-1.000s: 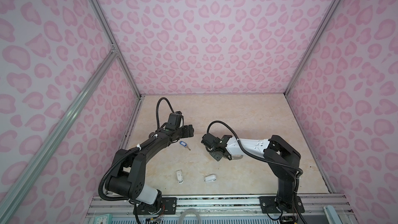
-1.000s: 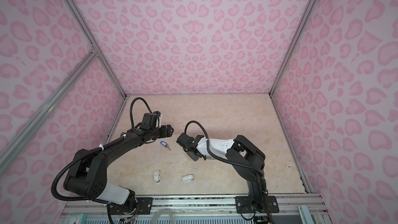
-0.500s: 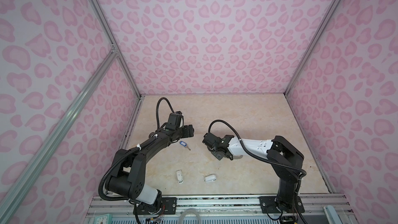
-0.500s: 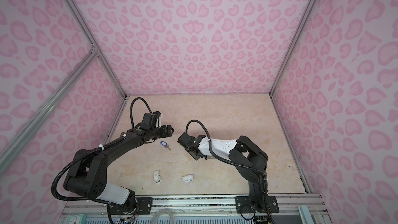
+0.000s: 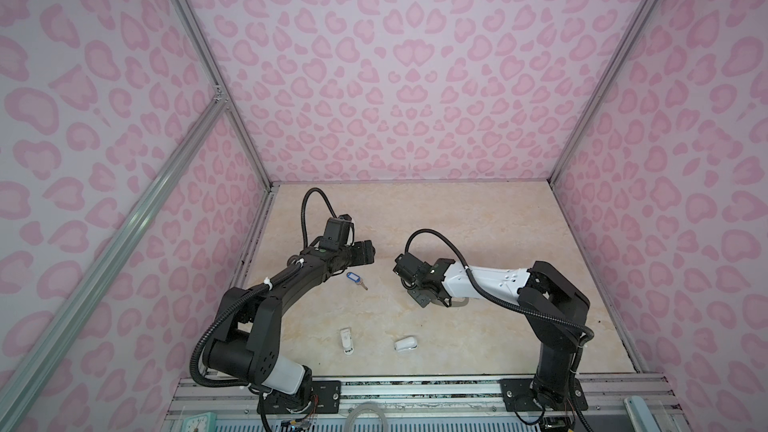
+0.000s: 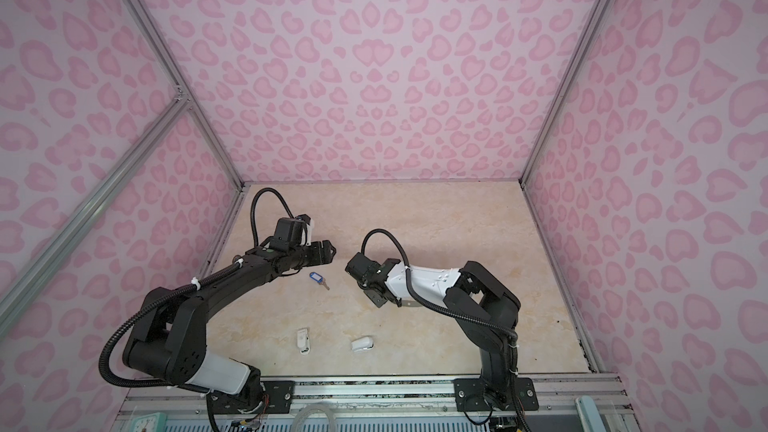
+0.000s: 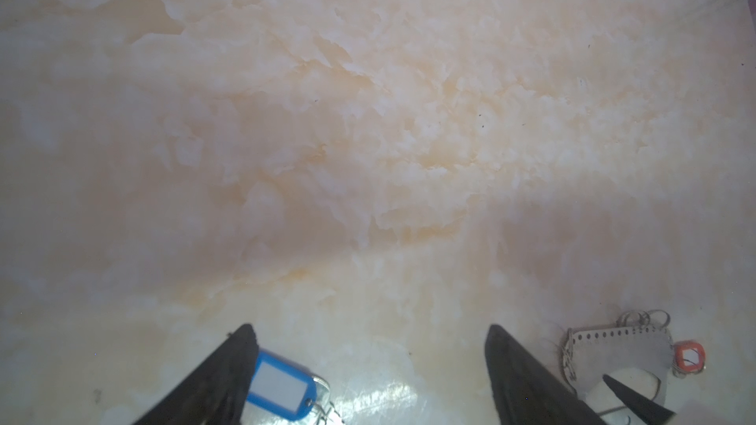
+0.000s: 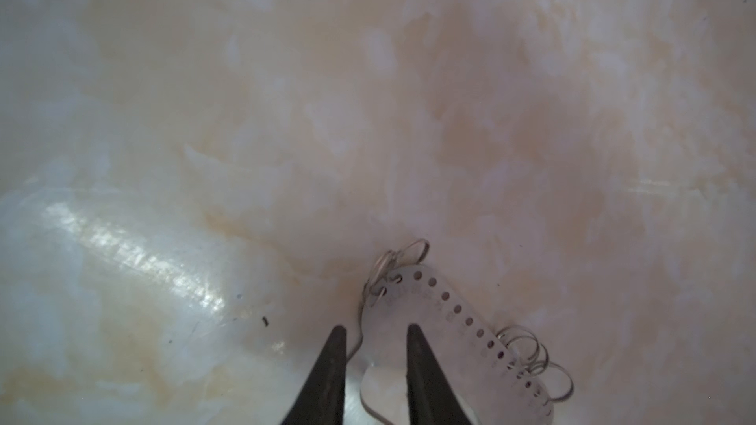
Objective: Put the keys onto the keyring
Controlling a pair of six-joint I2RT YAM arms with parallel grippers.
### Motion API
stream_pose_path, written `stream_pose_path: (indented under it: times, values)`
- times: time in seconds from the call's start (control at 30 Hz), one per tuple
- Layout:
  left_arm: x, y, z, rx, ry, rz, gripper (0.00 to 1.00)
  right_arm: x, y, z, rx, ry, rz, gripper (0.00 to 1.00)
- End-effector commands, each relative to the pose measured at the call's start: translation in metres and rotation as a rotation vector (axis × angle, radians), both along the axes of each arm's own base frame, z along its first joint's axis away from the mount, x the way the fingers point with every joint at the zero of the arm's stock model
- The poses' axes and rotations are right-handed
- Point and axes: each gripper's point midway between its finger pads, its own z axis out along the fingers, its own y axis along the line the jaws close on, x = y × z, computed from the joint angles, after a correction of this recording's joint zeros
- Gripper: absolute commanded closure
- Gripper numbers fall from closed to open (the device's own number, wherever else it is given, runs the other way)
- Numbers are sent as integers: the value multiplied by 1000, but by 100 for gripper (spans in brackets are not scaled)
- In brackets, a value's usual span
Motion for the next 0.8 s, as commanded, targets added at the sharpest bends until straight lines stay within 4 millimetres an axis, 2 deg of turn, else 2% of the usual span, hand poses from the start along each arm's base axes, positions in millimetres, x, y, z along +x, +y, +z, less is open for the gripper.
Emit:
stream_pose_path:
  times: [0.0,0.3,0.63,0.77]
  values:
    - [7,-4,11,-25,-35,1,12,-2,2,-6,-4,15,1,72]
    - [7,-4,12,-29,-35,5,12,3,3,-11,-43,-6,-9,76]
    - [8,-3,15,-26,-46,9,13,7,-3,-11,-85,-29,-21,88]
    - [8,-3,17,-30,-52,5,13,7,-5,-10,-91,-32,-13,99]
